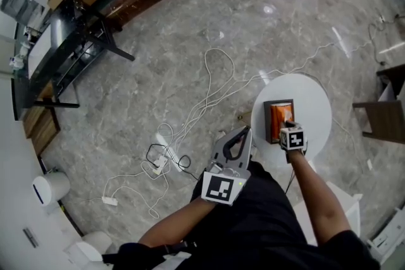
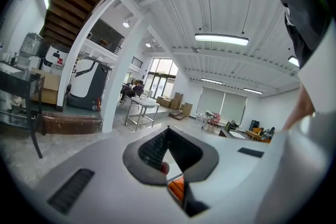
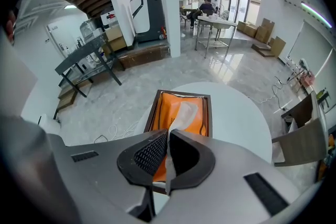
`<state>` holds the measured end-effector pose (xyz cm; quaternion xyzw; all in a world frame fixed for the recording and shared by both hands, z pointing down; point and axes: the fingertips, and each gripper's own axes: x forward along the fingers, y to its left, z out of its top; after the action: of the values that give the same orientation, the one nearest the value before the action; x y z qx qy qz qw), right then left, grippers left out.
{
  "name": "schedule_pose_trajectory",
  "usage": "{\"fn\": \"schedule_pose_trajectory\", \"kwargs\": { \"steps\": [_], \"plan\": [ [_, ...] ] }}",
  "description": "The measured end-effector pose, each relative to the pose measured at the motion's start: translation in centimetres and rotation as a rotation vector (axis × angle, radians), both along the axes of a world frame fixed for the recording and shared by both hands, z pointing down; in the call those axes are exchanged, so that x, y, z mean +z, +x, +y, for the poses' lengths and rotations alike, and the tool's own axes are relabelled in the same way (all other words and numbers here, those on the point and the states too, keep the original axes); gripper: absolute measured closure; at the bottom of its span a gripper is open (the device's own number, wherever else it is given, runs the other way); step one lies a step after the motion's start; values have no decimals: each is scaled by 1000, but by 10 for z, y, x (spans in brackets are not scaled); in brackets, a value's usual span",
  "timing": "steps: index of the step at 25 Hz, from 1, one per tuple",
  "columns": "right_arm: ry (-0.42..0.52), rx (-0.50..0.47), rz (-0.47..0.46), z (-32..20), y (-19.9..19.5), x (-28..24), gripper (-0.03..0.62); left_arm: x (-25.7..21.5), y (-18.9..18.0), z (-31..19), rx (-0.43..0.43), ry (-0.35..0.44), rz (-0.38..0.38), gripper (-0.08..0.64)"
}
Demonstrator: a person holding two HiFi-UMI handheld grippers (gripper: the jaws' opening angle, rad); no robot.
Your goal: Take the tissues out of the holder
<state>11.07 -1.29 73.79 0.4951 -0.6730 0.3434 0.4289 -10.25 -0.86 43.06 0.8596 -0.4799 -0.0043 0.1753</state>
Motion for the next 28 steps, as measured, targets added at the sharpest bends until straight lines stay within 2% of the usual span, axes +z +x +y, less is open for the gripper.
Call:
{"fn": "schedule_pose_trajectory", "kwargs": {
  "steps": [9,14,18,23,28],
  "plan": [
    [23,4,18,1,1,-18,577,-6,10,-15,54,13,42,560],
    [1,61,27,4,5,-30,577,-9,9,-21,75,25,63,560],
    [7,64,17,5,0,-29,577,-10,4,-22,89,18,70,561],
    [50,48,33,-2,-4,-34,577,0,5,-15,136,18,31,560],
    [77,1,6,-6,-6,-41,577,-1,8,-12,134,27,17,561]
  ]
}}
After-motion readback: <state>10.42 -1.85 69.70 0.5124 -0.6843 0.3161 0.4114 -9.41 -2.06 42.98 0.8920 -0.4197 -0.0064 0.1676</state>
